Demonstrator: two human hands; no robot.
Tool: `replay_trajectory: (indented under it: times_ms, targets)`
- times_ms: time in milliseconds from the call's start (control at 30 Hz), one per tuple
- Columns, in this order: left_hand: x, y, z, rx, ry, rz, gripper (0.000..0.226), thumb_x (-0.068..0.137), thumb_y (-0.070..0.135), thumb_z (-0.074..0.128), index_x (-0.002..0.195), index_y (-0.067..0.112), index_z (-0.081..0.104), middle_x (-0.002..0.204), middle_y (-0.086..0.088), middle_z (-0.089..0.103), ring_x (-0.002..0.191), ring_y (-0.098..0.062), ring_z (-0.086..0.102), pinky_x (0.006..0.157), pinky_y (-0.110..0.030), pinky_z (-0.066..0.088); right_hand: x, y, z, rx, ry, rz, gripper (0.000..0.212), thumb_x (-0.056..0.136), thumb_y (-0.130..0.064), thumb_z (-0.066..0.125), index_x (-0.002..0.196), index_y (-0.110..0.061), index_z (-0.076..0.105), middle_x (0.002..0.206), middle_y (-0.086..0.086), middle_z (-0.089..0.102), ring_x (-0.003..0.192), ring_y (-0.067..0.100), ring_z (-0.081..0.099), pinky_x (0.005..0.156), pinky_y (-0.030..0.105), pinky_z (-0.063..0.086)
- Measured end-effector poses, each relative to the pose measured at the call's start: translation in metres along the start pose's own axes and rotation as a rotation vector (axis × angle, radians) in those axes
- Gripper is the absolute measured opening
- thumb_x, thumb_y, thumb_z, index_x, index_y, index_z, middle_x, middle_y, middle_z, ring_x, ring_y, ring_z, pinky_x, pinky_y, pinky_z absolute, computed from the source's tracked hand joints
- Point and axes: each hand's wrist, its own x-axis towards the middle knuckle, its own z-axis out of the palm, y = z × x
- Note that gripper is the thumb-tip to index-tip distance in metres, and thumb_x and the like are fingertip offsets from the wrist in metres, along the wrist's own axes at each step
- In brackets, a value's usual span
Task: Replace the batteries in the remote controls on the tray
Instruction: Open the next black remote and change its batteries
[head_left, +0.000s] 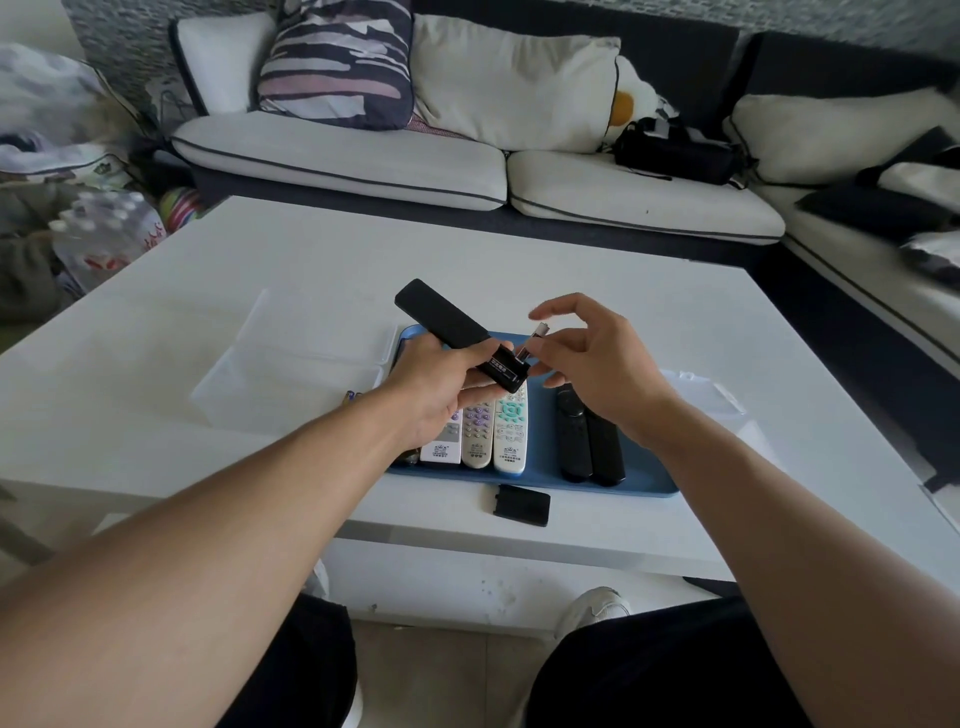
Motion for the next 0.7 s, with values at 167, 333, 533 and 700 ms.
replay_trajectory:
  times_ms: [167, 333, 533, 700]
  targets:
    - [0.0, 0.002, 0.003, -0.059, -0.018, 0.018, 0.012, 0.098, 0.002, 0.058, 0.11, -0.002, 0.061, 0.097, -0.014, 0.076, 0.083, -0.027, 0.076, 0.069, -0.035, 0.063, -0.002, -0.001, 0.004, -0.226, 0.131, -0.06, 0.014, 0.083, -0.024, 0.08, 0.082, -0.023, 0.065, 0.078, -0.008, 0.075, 0.066, 0.001, 0.065, 0.054, 0.01, 0.044]
    - [0.0, 0.002, 0.003, -0.088, 0.003, 0.02, 0.023, 0.098, 0.002, 0.059, 0.119, -0.006, 0.058, 0.097, -0.011, 0.077, 0.086, -0.028, 0.076, 0.071, -0.036, 0.063, -0.007, -0.002, 0.008, -0.349, 0.167, -0.063, 0.009, 0.08, -0.03, 0.082, 0.082, -0.029, 0.073, 0.076, -0.015, 0.07, 0.073, 0.005, 0.066, 0.06, 0.021, 0.049]
    - [0.001, 0.002, 0.0, -0.061, 0.006, 0.031, 0.025, 0.098, 0.001, 0.059, 0.122, -0.005, 0.058, 0.099, -0.008, 0.078, 0.085, -0.024, 0.076, 0.073, -0.037, 0.063, -0.011, -0.008, 0.007, -0.469, 0.103, -0.035, 0.009, 0.085, -0.04, 0.076, 0.093, -0.043, 0.078, 0.076, -0.011, 0.071, 0.069, 0.006, 0.063, 0.052, 0.019, 0.043]
    - [0.001, 0.003, -0.001, -0.006, -0.017, 0.033, 0.018, 0.097, 0.002, 0.059, 0.114, -0.004, 0.063, 0.1, -0.009, 0.077, 0.085, -0.025, 0.075, 0.074, -0.038, 0.063, -0.01, -0.003, 0.005, -0.383, 0.08, -0.034, 0.004, 0.083, -0.036, 0.08, 0.085, -0.038, 0.077, 0.076, -0.017, 0.071, 0.072, 0.0, 0.063, 0.052, 0.007, 0.04]
